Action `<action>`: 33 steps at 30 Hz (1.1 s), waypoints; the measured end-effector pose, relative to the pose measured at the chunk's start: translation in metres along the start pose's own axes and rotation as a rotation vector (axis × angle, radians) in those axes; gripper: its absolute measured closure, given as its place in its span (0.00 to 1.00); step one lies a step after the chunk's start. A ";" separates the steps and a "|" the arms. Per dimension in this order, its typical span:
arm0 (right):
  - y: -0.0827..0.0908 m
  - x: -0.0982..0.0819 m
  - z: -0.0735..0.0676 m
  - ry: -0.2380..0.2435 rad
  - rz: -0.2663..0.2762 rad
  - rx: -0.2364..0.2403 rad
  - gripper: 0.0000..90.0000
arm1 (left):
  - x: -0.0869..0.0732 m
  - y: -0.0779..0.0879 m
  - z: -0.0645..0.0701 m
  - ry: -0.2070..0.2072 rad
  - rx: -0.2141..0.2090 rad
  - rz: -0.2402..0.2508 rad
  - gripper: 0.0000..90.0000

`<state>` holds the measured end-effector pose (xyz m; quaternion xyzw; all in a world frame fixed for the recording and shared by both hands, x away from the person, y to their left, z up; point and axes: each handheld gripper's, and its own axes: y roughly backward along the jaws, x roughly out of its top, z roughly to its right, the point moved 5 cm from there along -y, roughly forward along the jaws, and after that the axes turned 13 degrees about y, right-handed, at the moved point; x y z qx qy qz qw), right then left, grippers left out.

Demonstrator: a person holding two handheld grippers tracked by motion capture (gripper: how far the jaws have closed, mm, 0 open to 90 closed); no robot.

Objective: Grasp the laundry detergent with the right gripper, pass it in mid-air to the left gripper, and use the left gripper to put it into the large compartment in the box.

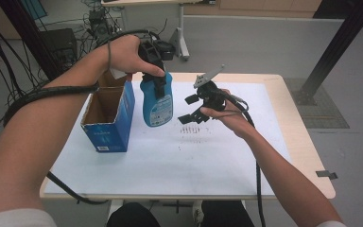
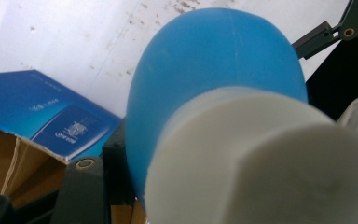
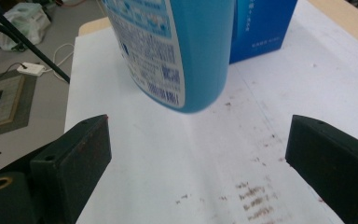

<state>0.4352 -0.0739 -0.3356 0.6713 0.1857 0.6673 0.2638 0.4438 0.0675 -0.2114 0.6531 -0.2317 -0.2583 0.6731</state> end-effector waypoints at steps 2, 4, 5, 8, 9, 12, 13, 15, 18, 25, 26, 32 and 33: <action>0.003 -0.001 0.000 -0.007 -0.020 -0.002 0.06 | 0.000 0.003 -0.001 0.028 0.004 0.000 0.42; 0.005 -0.003 0.000 -0.020 -0.028 -0.001 0.06 | 0.001 0.006 -0.002 0.071 0.004 0.000 0.42; 0.006 -0.003 0.000 -0.022 -0.039 -0.004 0.06 | 0.001 0.008 -0.003 0.088 0.006 -0.001 0.42; 0.010 -0.005 0.000 -0.018 -0.067 -0.016 0.06 | 0.001 0.013 -0.006 0.142 0.008 0.003 0.42; 0.012 -0.005 -0.001 -0.019 -0.072 -0.018 0.06 | 0.001 0.015 -0.007 0.163 0.007 0.003 0.42; 0.017 -0.006 -0.001 -0.022 -0.081 -0.029 0.06 | 0.001 0.020 -0.010 0.219 0.008 0.011 0.42; 0.019 -0.006 -0.001 -0.022 -0.084 -0.031 0.06 | 0.001 0.022 -0.010 0.244 0.006 0.013 0.42; 0.022 -0.007 -0.001 -0.024 -0.089 -0.037 0.06 | 0.000 0.026 -0.013 0.278 0.010 0.016 0.42; 0.027 -0.008 -0.001 -0.026 -0.098 -0.043 0.06 | 0.000 0.032 -0.015 0.349 0.017 0.036 0.42; 0.034 -0.009 -0.003 -0.029 -0.131 -0.042 0.06 | -0.004 0.051 -0.024 0.498 0.011 0.058 0.42; 0.035 -0.009 -0.004 -0.030 -0.134 -0.043 0.06 | -0.005 0.054 -0.025 0.517 0.012 0.062 0.42; 0.047 -0.009 -0.004 -0.030 -0.174 -0.056 0.06 | -0.010 0.074 -0.032 0.635 0.024 0.093 0.42; 0.049 -0.008 -0.004 -0.028 -0.179 -0.059 0.06 | -0.011 0.077 -0.034 0.650 0.023 0.094 0.42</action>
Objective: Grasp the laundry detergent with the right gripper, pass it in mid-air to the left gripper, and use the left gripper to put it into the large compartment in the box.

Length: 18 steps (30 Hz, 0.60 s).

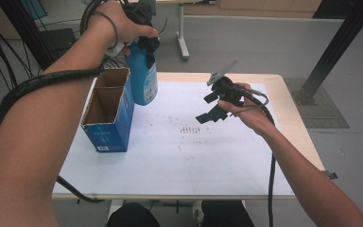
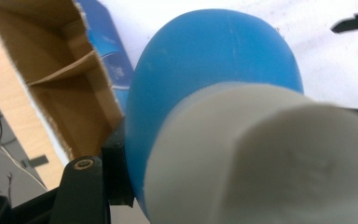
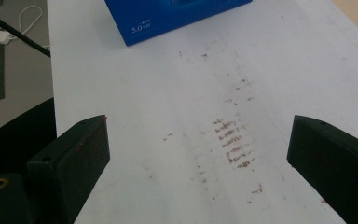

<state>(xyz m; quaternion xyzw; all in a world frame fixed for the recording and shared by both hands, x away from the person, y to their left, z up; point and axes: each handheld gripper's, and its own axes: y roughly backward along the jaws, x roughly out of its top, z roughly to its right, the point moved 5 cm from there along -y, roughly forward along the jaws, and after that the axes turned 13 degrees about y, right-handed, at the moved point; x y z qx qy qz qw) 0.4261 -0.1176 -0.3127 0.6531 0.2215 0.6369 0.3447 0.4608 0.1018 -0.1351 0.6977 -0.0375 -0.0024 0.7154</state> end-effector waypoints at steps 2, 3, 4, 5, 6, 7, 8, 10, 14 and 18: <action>0.004 0.000 0.000 -0.001 -0.004 -0.006 0.06 | 0.001 0.006 -0.004 0.034 0.000 0.011 0.42; 0.006 0.000 0.000 0.000 -0.006 -0.007 0.06 | 0.001 0.009 -0.006 0.045 0.002 0.014 0.42; 0.007 0.000 0.000 0.001 -0.009 -0.009 0.06 | 0.001 0.013 -0.009 0.053 0.004 0.012 0.42; 0.009 0.000 -0.001 0.004 -0.013 -0.008 0.06 | 0.001 0.015 -0.011 0.059 0.006 0.010 0.42; 0.010 0.000 -0.002 0.004 -0.015 -0.008 0.07 | 0.002 0.018 -0.014 0.077 0.007 0.019 0.42; 0.011 0.000 -0.002 0.010 -0.019 -0.007 0.07 | 0.002 0.021 -0.016 0.087 0.009 0.018 0.42; 0.012 0.000 -0.003 0.011 -0.024 -0.007 0.07 | 0.002 0.024 -0.019 0.102 0.008 0.022 0.42; 0.015 0.000 -0.004 0.016 -0.030 -0.006 0.07 | 0.002 0.028 -0.023 0.123 0.004 0.028 0.42; 0.021 -0.001 -0.004 0.016 -0.041 -0.009 0.07 | 0.002 0.037 -0.035 0.176 -0.008 0.043 0.42; 0.025 -0.002 -0.004 0.014 -0.048 -0.013 0.07 | 0.003 0.047 -0.045 0.223 -0.002 0.066 0.42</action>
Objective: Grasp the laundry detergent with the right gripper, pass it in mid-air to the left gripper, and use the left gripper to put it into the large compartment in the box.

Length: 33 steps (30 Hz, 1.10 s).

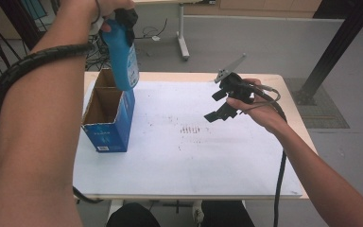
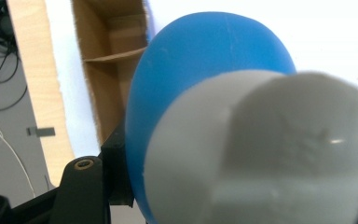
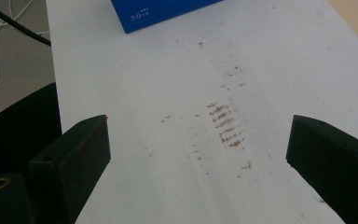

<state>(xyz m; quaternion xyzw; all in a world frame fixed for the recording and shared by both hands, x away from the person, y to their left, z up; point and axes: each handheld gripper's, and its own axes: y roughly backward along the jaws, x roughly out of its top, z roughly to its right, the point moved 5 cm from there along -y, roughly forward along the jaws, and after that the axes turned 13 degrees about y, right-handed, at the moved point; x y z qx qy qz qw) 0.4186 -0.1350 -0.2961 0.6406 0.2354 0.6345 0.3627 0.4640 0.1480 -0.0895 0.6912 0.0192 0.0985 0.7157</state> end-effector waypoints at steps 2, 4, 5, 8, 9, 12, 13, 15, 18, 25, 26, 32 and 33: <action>0.001 -0.001 0.000 0.003 -0.001 -0.002 0.07 | 0.001 0.004 -0.005 0.019 0.005 0.005 0.42; 0.001 -0.001 -0.001 0.002 -0.007 0.002 0.07 | 0.002 0.008 -0.009 0.038 0.004 0.012 0.42; 0.002 -0.001 -0.001 0.004 -0.008 0.002 0.07 | 0.003 0.010 -0.012 0.048 0.003 0.017 0.42; 0.003 -0.001 -0.002 0.009 -0.011 0.002 0.07 | 0.004 0.012 -0.018 0.074 0.000 0.026 0.42; 0.003 -0.001 -0.002 0.010 -0.011 0.002 0.07 | 0.004 0.013 -0.021 0.082 -0.001 0.032 0.42; 0.004 -0.002 -0.002 0.009 -0.016 0.000 0.07 | 0.004 0.013 -0.029 0.102 0.004 0.045 0.42; 0.005 -0.002 -0.002 0.011 -0.015 -0.001 0.07 | 0.005 0.013 -0.031 0.111 0.006 0.050 0.42; 0.006 -0.002 -0.002 0.010 -0.017 -0.001 0.07 | 0.005 0.012 -0.037 0.123 0.013 0.055 0.42; 0.007 -0.002 -0.001 0.007 -0.017 -0.006 0.07 | 0.005 0.009 -0.044 0.140 0.014 0.059 0.42; 0.009 -0.005 0.000 0.005 -0.020 -0.008 0.07 | 0.004 0.000 -0.056 0.167 0.024 0.055 0.42; 0.009 -0.006 0.000 0.000 -0.019 -0.008 0.07 | 0.004 -0.002 -0.057 0.167 0.024 0.056 0.42; 0.010 -0.009 0.000 0.000 -0.023 -0.007 0.07 | 0.002 -0.020 -0.066 0.184 0.017 0.044 0.42; 0.010 -0.009 -0.001 0.000 -0.025 -0.006 0.07 | 0.002 -0.023 -0.068 0.186 0.018 0.042 0.42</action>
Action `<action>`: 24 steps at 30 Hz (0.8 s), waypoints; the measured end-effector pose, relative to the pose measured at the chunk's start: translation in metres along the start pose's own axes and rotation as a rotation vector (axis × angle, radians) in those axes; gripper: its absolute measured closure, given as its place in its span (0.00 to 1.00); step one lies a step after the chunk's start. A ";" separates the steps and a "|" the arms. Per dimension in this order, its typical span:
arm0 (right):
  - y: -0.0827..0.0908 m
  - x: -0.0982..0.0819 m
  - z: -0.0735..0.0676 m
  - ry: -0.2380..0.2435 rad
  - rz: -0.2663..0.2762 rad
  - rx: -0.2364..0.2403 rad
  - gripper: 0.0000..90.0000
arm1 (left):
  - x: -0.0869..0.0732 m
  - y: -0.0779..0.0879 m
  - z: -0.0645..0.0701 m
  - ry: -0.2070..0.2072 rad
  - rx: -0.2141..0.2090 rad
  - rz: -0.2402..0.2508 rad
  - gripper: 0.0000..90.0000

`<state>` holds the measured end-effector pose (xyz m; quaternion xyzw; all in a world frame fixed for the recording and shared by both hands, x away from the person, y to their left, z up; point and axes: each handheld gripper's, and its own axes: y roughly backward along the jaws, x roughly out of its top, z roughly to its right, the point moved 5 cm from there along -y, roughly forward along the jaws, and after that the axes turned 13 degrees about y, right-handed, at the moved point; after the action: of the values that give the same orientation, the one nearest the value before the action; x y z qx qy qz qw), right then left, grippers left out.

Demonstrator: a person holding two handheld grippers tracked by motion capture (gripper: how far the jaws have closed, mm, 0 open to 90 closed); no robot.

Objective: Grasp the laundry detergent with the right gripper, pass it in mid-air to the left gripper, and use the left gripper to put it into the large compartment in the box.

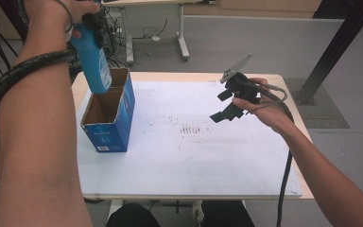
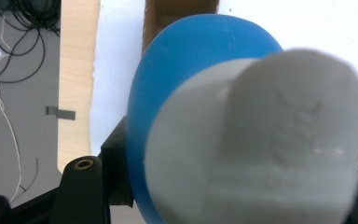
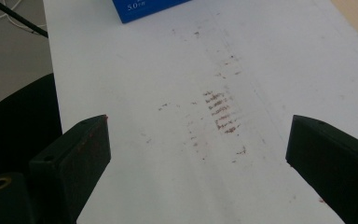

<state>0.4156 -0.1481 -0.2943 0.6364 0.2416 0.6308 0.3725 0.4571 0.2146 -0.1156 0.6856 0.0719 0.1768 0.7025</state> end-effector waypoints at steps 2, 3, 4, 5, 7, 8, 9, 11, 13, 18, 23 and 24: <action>-0.001 -0.001 -0.001 -0.002 -0.004 0.000 0.07 | -0.001 -0.008 -0.003 0.001 0.005 -0.006 0.42; -0.001 -0.001 -0.001 -0.001 -0.006 0.000 0.07 | -0.001 -0.011 -0.005 -0.003 0.008 -0.010 0.42; -0.001 -0.002 -0.001 0.002 -0.008 0.000 0.07 | -0.002 -0.016 -0.007 0.001 0.008 -0.014 0.42; -0.002 -0.002 -0.001 0.002 -0.011 0.001 0.07 | -0.002 -0.019 -0.008 0.003 0.007 -0.014 0.42; -0.002 -0.002 -0.001 0.005 -0.013 0.001 0.07 | -0.002 -0.025 -0.010 0.004 0.003 -0.016 0.42; -0.002 -0.002 -0.001 0.005 -0.013 0.001 0.07 | -0.002 -0.028 -0.011 0.004 0.004 -0.017 0.42; -0.002 -0.001 -0.001 0.005 -0.014 -0.001 0.07 | -0.003 -0.033 -0.012 0.004 0.002 -0.014 0.42; -0.003 -0.001 -0.002 0.007 -0.016 -0.001 0.07 | -0.004 -0.040 -0.013 -0.001 0.010 -0.019 0.42; -0.004 -0.002 -0.001 0.006 -0.018 0.000 0.07 | -0.005 -0.048 -0.015 -0.006 0.020 -0.027 0.42; -0.005 -0.002 -0.002 0.006 -0.018 -0.002 0.07 | -0.007 -0.067 -0.017 -0.010 0.018 -0.029 0.42; -0.007 -0.003 -0.001 0.002 -0.021 -0.001 0.07 | -0.010 -0.091 -0.019 -0.013 0.006 -0.049 0.42; -0.008 -0.003 -0.002 0.002 -0.021 -0.002 0.07 | -0.010 -0.096 -0.019 -0.013 0.006 -0.053 0.42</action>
<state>0.4151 -0.1452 -0.3021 0.6328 0.2483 0.6278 0.3793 0.4552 0.2293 -0.2132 0.6867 0.0860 0.1537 0.7052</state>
